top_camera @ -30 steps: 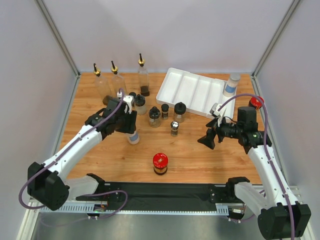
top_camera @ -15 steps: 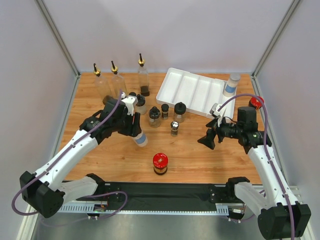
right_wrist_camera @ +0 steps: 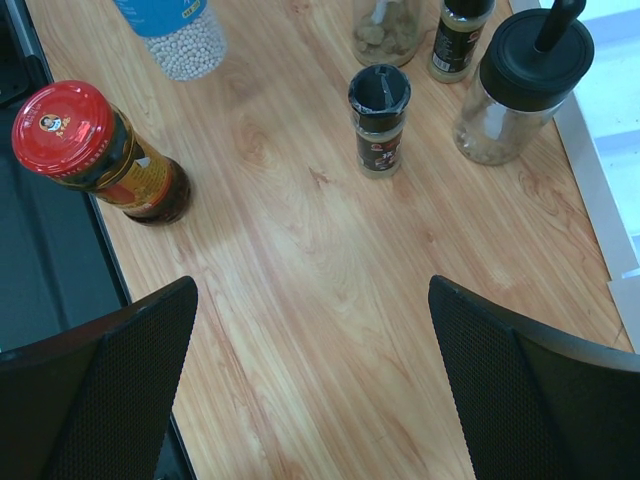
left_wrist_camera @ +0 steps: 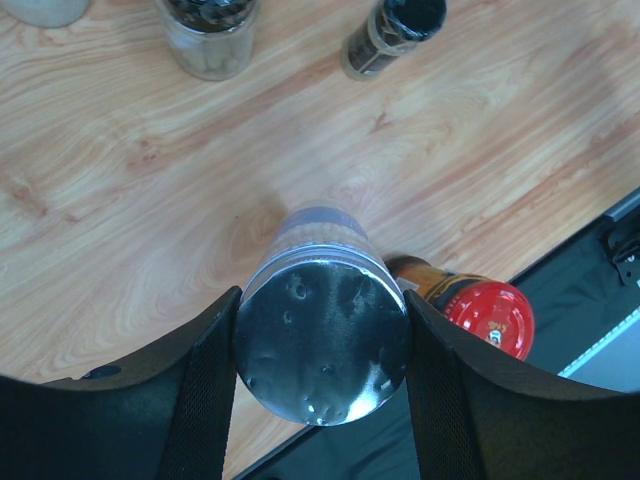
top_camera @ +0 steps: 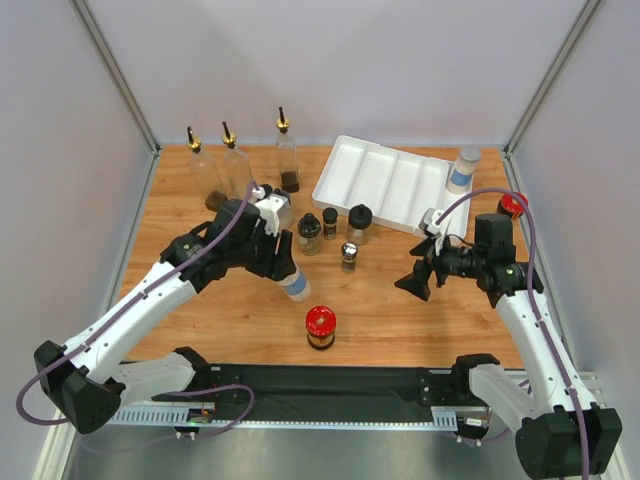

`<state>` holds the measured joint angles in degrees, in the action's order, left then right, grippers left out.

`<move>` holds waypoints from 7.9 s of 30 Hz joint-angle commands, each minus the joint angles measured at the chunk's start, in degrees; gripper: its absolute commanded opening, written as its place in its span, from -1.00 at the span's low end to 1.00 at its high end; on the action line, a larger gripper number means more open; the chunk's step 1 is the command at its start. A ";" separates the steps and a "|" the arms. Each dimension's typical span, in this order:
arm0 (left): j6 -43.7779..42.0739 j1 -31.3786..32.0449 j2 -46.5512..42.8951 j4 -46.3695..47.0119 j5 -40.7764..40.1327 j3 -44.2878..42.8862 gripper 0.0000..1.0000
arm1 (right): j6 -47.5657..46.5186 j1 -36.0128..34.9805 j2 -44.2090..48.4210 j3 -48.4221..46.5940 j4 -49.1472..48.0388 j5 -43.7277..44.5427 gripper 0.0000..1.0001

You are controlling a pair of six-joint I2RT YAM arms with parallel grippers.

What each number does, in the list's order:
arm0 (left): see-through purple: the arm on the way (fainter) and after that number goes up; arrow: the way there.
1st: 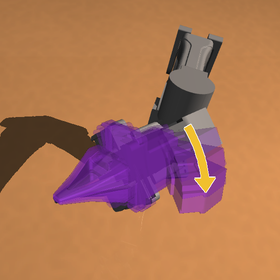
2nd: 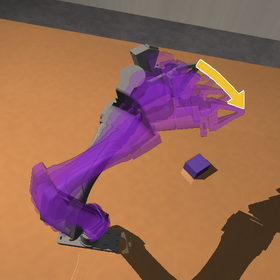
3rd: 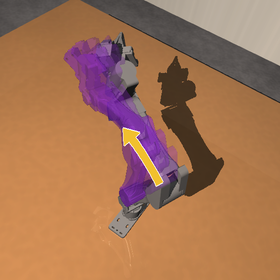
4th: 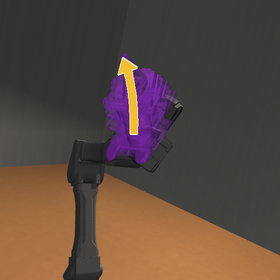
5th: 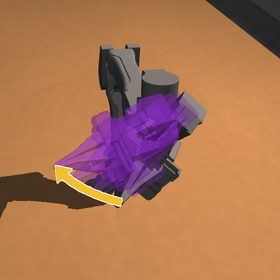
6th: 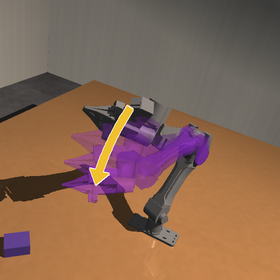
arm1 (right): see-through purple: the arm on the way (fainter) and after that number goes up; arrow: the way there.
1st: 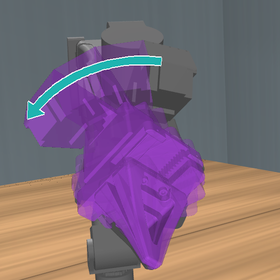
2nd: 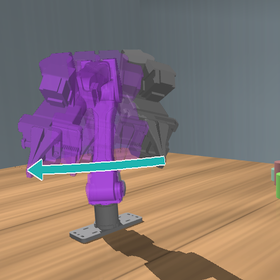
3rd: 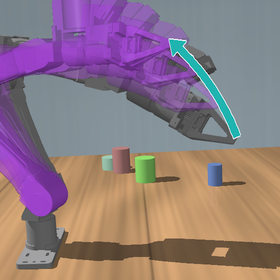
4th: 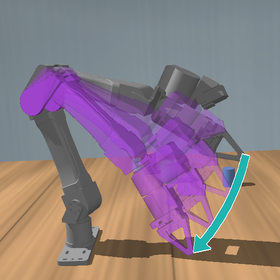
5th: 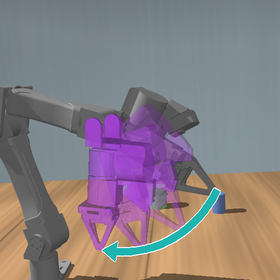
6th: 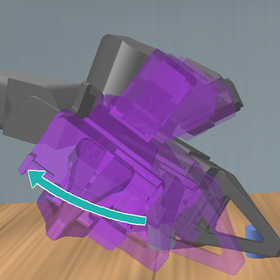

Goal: Organize the condiment bottles
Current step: Pick up the bottle from the center of the board, then place the bottle in the storage box.

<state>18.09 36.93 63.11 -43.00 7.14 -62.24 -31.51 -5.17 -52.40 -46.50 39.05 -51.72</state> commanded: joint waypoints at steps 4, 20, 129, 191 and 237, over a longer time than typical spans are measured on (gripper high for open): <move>2.04 3.06 -0.71 1.52 1.48 -3.94 -1.00 | -3.38 -0.45 0.46 -0.96 0.94 -3.64 1.00; 4.41 9.56 1.40 2.48 1.13 -7.63 -1.00 | -6.28 -0.98 1.16 -0.87 2.96 -6.55 1.00; 16.20 21.70 12.30 13.30 -5.20 -20.47 0.84 | 2.06 -25.60 1.42 -2.45 -8.90 14.90 -0.55; -12.46 16.25 -20.48 8.81 -47.13 15.13 0.99 | 17.44 13.43 -26.16 -14.85 -44.58 8.83 -0.51; -13.16 13.87 -18.55 11.28 -45.46 16.62 0.99 | 21.05 18.53 -56.75 -13.97 -88.79 29.92 -0.28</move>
<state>5.80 51.20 44.56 -33.36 -38.85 -45.78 -9.65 13.04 -108.68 -57.28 -39.79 -24.73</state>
